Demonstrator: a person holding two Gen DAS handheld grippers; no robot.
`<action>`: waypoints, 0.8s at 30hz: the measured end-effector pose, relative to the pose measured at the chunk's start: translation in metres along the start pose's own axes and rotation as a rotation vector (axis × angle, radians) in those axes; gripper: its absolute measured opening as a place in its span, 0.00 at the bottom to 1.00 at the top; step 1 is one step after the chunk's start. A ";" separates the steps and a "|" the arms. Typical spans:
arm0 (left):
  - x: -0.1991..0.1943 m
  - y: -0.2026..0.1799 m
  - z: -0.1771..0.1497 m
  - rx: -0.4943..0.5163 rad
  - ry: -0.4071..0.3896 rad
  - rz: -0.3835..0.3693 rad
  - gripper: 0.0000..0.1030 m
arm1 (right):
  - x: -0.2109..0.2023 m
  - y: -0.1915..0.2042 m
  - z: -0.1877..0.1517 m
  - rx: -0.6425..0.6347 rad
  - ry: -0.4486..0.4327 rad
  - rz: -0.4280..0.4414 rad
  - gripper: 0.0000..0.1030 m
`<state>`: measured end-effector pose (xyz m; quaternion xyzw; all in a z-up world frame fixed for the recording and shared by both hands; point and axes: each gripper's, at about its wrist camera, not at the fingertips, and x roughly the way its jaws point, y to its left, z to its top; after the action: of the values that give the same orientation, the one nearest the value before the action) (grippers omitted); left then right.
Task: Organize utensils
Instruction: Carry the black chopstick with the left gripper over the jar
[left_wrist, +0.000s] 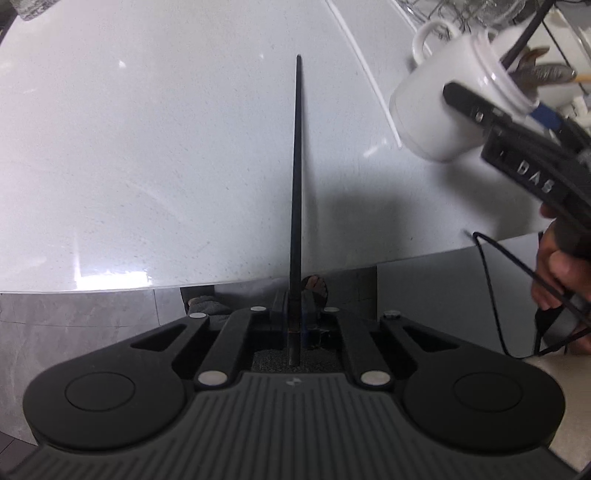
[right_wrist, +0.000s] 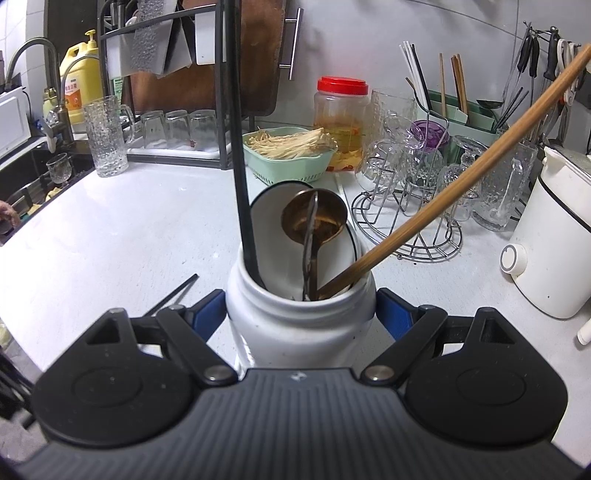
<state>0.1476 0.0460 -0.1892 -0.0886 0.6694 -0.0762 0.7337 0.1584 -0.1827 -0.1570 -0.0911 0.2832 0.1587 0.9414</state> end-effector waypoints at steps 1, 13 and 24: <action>-0.005 0.001 0.001 0.002 -0.007 0.004 0.07 | 0.000 0.001 0.000 0.000 -0.001 -0.003 0.87; -0.062 -0.016 0.055 0.148 -0.051 0.023 0.07 | 0.006 0.006 0.004 0.022 -0.008 -0.039 0.87; -0.136 -0.022 0.100 0.180 -0.013 -0.112 0.07 | 0.011 0.008 0.006 0.015 -0.004 -0.048 0.87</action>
<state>0.2344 0.0589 -0.0432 -0.0601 0.6491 -0.1761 0.7376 0.1672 -0.1713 -0.1587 -0.0905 0.2805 0.1342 0.9461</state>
